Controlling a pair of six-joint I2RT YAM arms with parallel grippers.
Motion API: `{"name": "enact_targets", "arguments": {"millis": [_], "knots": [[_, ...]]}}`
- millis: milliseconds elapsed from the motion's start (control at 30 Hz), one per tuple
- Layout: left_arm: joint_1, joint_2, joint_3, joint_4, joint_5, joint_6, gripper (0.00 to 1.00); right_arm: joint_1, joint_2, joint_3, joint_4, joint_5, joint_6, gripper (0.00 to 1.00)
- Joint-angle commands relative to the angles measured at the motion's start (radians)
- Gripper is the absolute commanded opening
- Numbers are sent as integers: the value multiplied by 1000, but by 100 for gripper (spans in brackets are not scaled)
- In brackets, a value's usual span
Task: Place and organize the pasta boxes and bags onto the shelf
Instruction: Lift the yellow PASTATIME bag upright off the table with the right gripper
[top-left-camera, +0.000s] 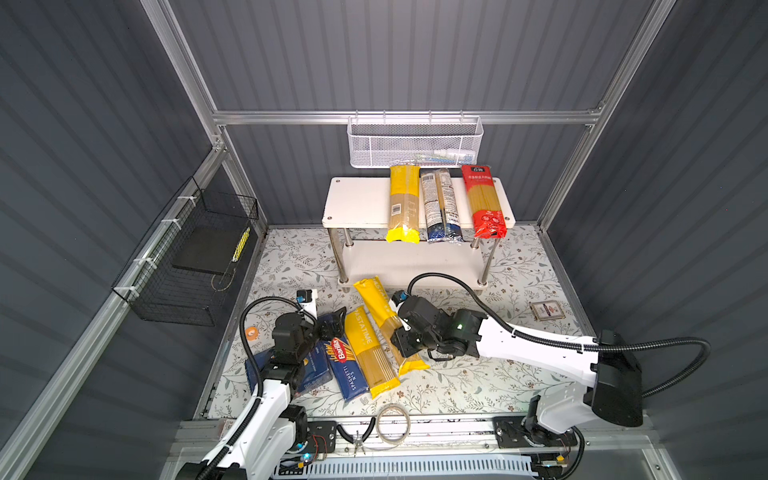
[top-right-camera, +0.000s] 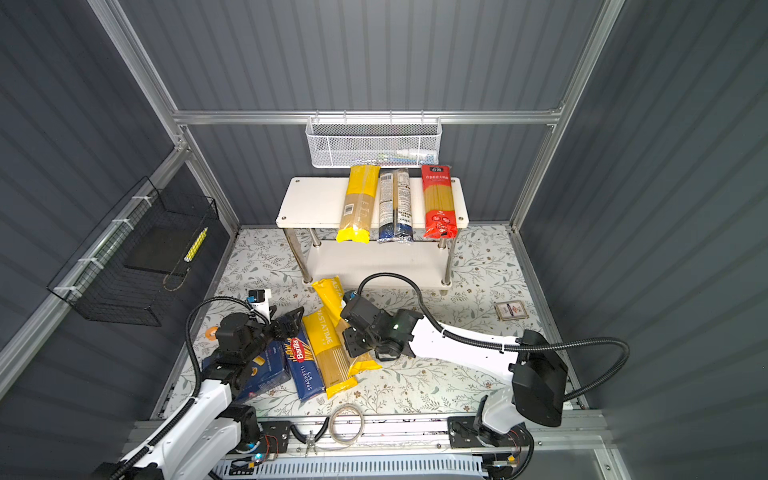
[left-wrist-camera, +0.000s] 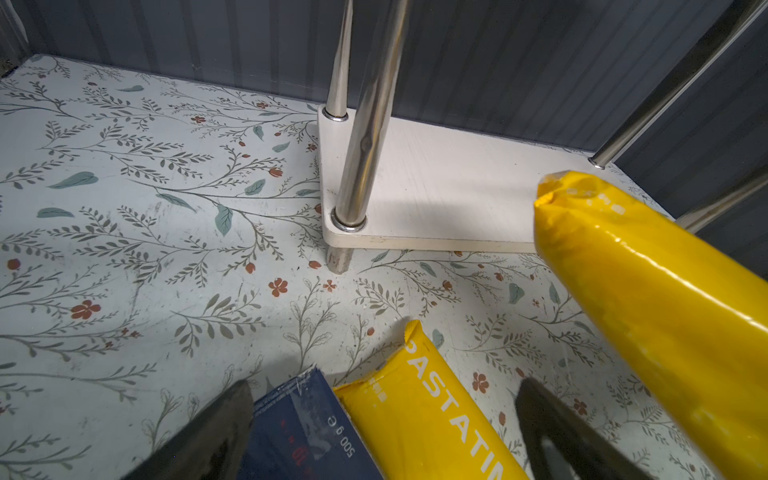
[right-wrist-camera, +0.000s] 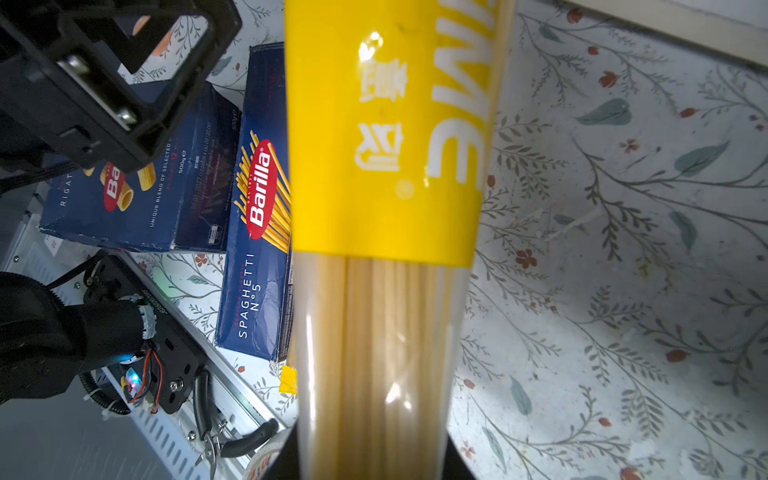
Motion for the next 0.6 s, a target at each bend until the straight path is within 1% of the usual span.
{"name": "enact_targets", "arguments": {"millis": [0, 333, 567], "knots": [[-5, -5, 24, -3, -7, 10, 100, 1, -46, 88, 57, 4, -46, 25], [-5, -3, 25, -4, -7, 11, 100, 1, -56, 182, 27, -25, -75, 26], [-5, -2, 25, -4, -7, 10, 100, 1, -38, 262, 47, -44, -102, 26]]}}
